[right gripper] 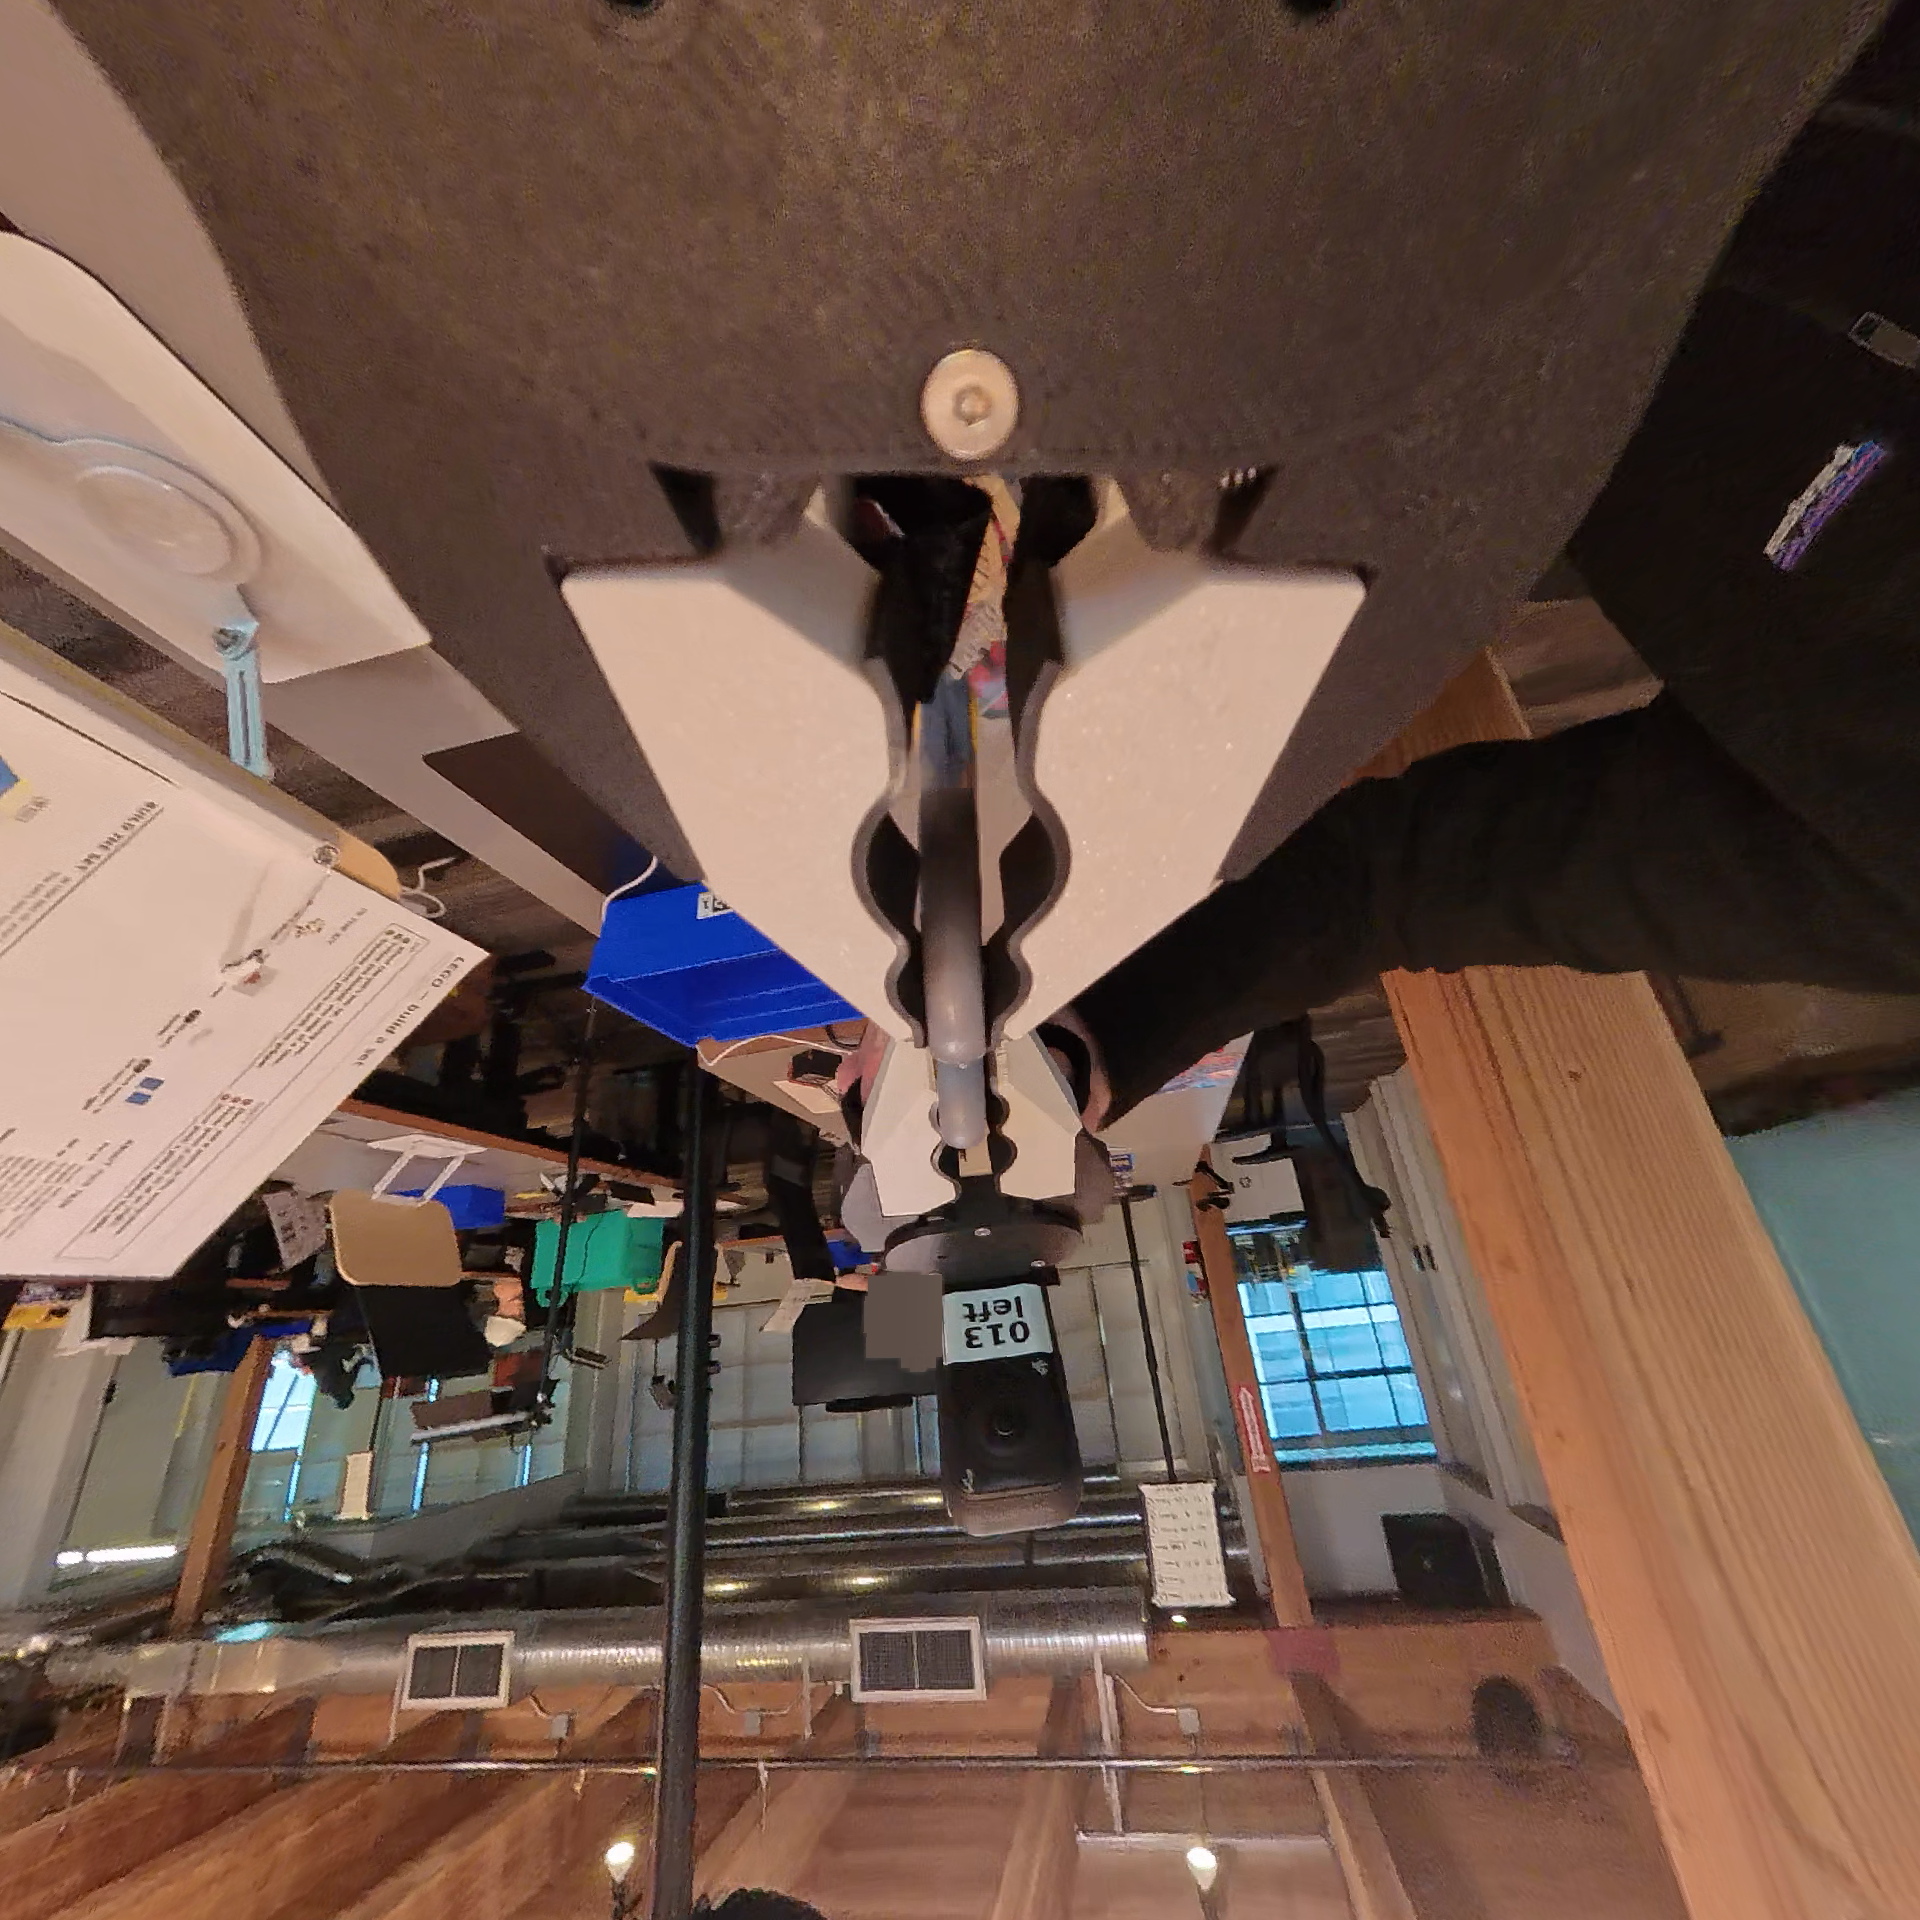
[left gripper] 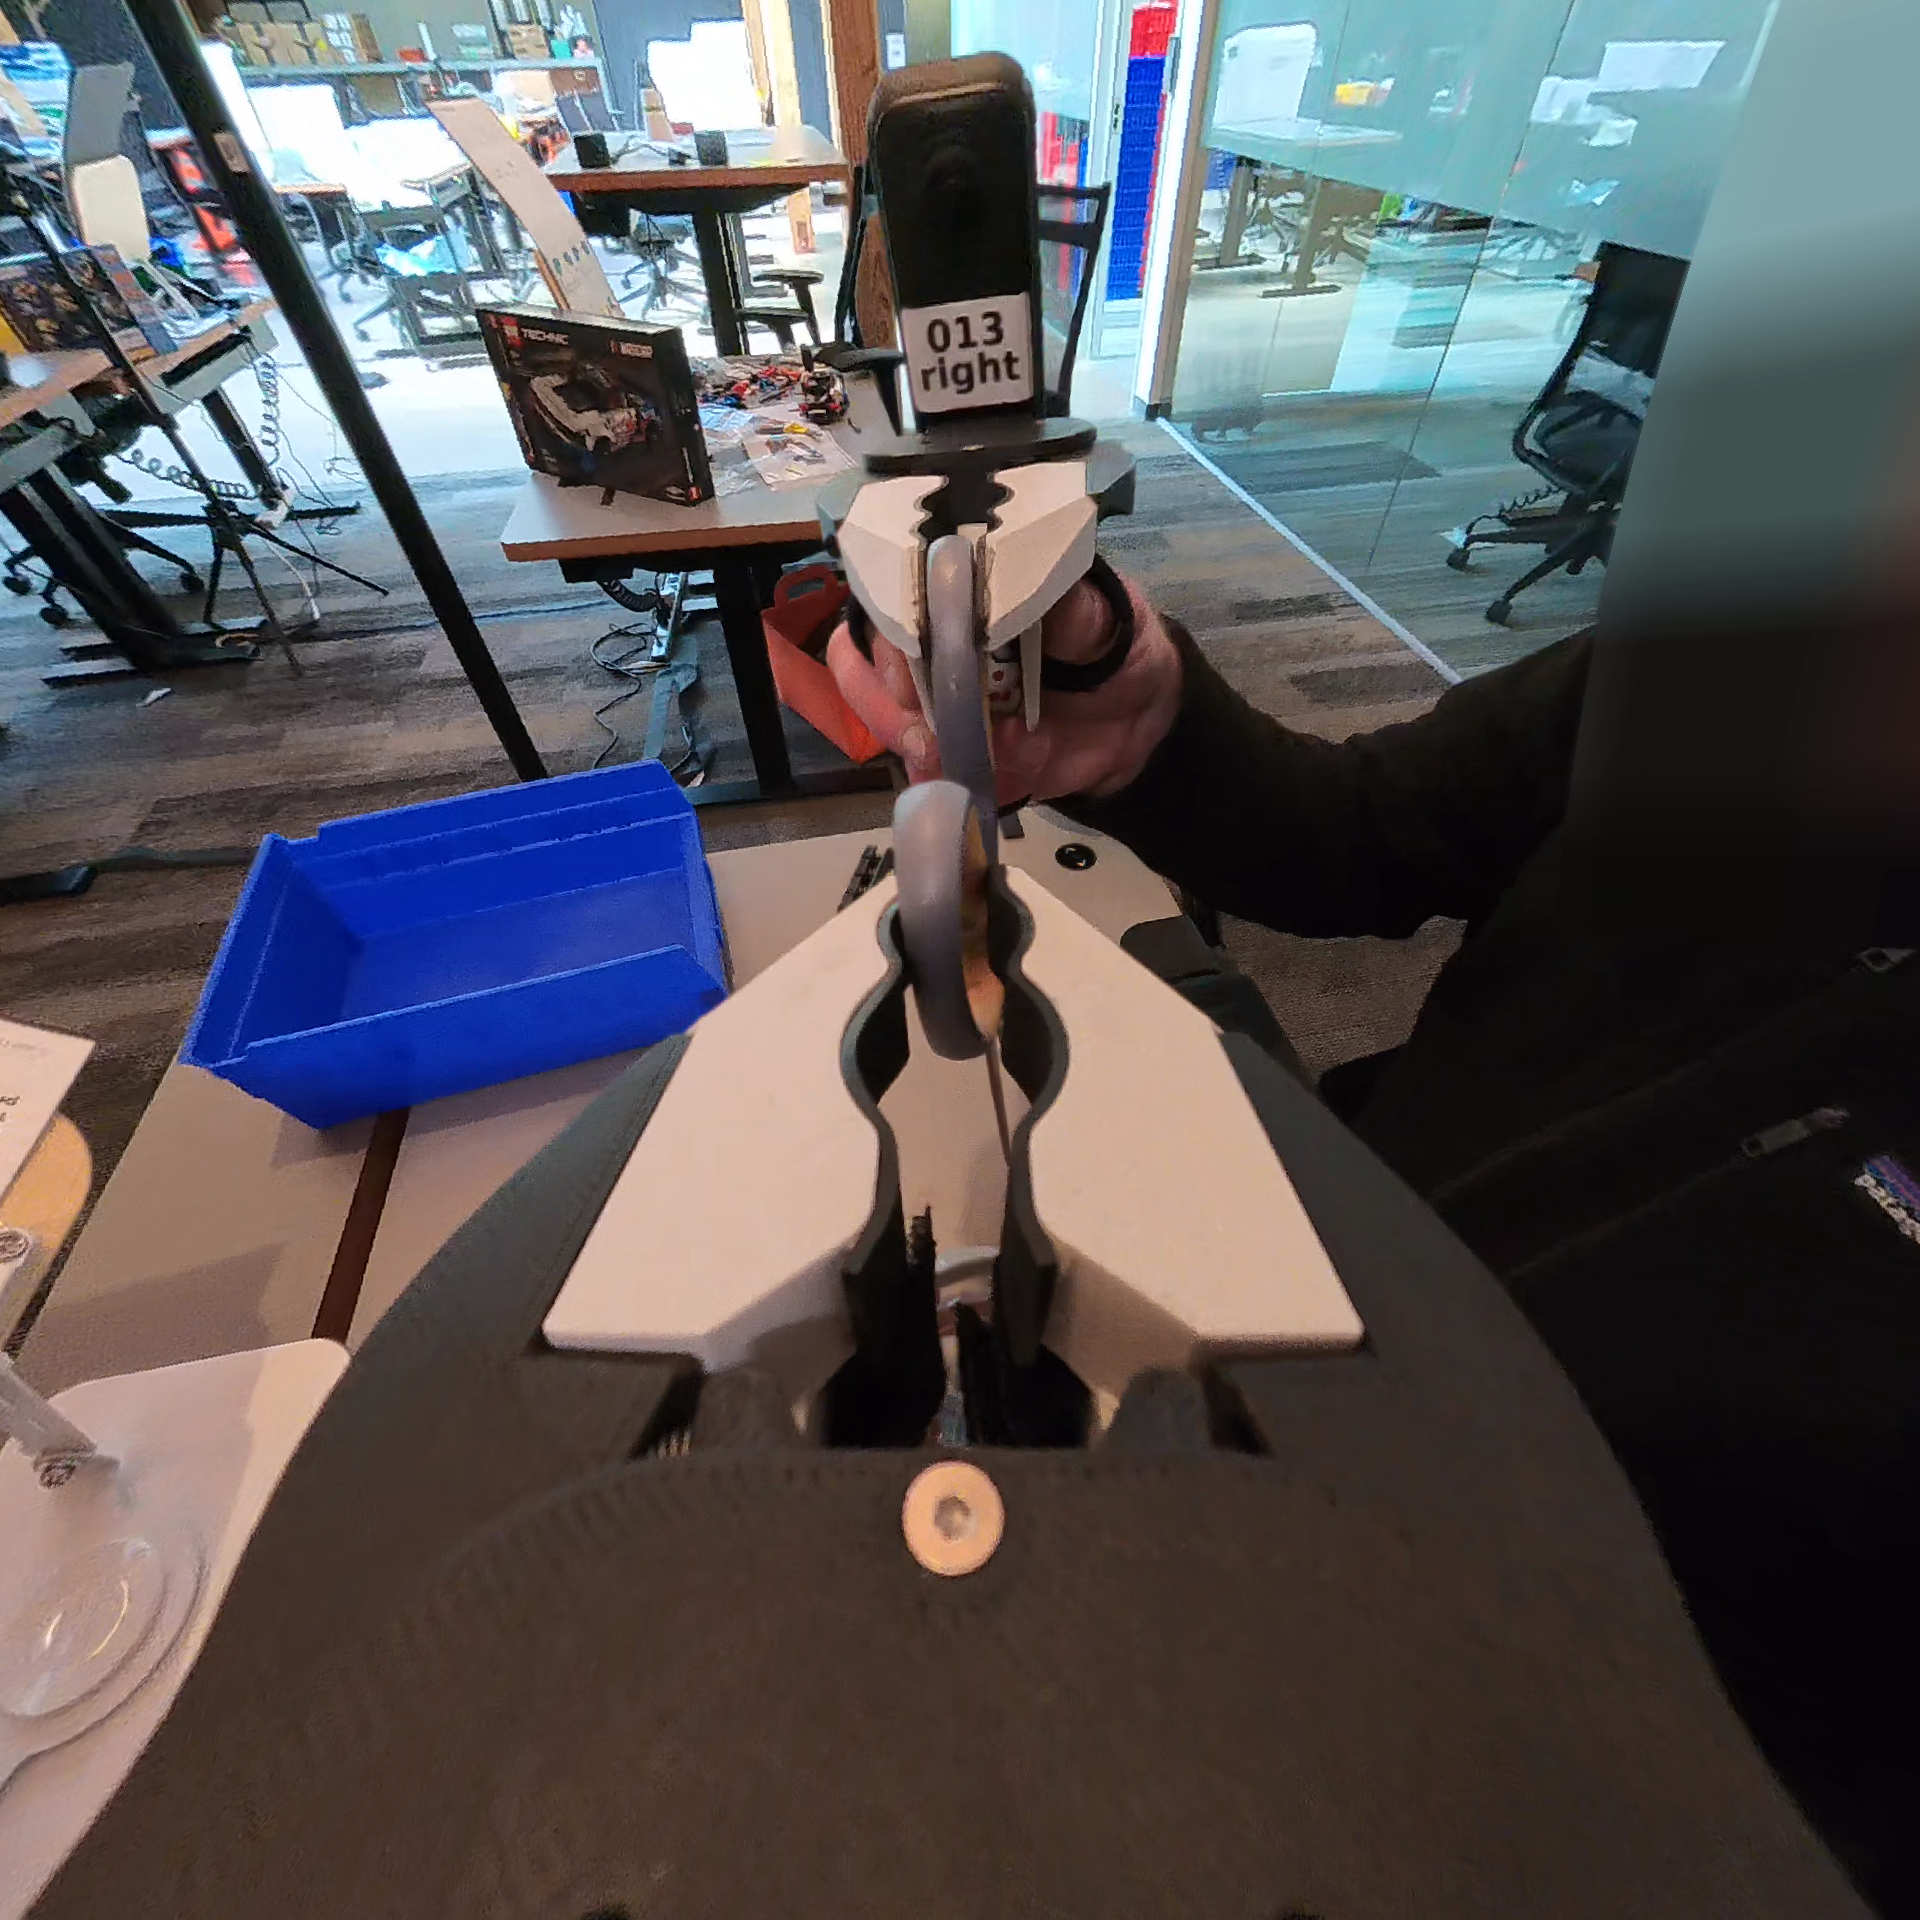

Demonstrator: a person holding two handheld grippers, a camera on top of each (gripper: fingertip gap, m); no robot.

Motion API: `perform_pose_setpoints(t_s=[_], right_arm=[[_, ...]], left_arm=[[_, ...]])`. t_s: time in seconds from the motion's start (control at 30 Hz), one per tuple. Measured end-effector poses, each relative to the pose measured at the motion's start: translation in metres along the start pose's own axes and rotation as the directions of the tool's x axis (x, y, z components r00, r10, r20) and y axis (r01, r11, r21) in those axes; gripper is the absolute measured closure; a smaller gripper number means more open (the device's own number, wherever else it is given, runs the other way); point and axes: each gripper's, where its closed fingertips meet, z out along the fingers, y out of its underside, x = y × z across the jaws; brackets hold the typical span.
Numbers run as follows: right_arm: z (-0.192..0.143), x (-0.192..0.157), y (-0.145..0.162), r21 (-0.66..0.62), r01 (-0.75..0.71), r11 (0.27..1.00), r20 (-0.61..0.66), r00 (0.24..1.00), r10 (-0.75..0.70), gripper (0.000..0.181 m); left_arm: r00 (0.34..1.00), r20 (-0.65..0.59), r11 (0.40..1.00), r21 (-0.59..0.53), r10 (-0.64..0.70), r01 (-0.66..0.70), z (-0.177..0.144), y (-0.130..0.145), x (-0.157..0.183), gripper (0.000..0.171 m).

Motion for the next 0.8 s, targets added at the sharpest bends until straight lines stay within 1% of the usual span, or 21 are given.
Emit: perform_pose_setpoints(t_s=[0.1, 0.2, 0.33, 0.4, 0.57, 0.63, 0.8], right_arm=[[0.023, 0.01, 0.006, -0.058, 0.011, 0.998, -0.051, 0.999, -0.014, 0.175], [0.038, 0.025, 0.011, -0.062, -0.036, 0.997, -0.082, 0.996, 0.031, 0.175], [0.048, 0.042, 0.014, -0.043, -0.113, 0.993, -0.098, 0.989, 0.109, 0.175], [0.052, 0.049, 0.017, -0.061, -0.149, 0.987, -0.107, 0.984, 0.142, 0.175], [0.062, 0.065, 0.028, -0.091, -0.209, 0.974, -0.143, 0.97, 0.195, 0.175], [0.065, 0.07, 0.031, -0.079, -0.246, 0.966, -0.135, 0.963, 0.234, 0.175], [0.069, 0.071, 0.036, -0.083, -0.273, 0.959, -0.132, 0.956, 0.261, 0.175]], left_arm=[[0.999, -0.035, 1.0, 0.004, -0.002, 0.002, -0.015, 0.007, -0.013, 0.163], [0.996, -0.069, 0.999, -0.007, -0.048, 0.047, -0.026, 0.014, -0.028, 0.163], [0.978, -0.165, 0.991, -0.003, -0.13, 0.132, -0.034, 0.018, -0.042, 0.163], [0.965, -0.208, 0.986, 0.0, -0.162, 0.165, -0.036, 0.024, -0.047, 0.163], [0.945, -0.249, 0.975, 0.015, -0.21, 0.22, -0.042, 0.038, -0.062, 0.163], [0.94, -0.256, 0.972, -0.001, -0.227, 0.234, -0.044, 0.042, -0.065, 0.163], [0.925, -0.272, 0.964, -0.038, -0.264, 0.264, -0.047, 0.047, -0.064, 0.164]])
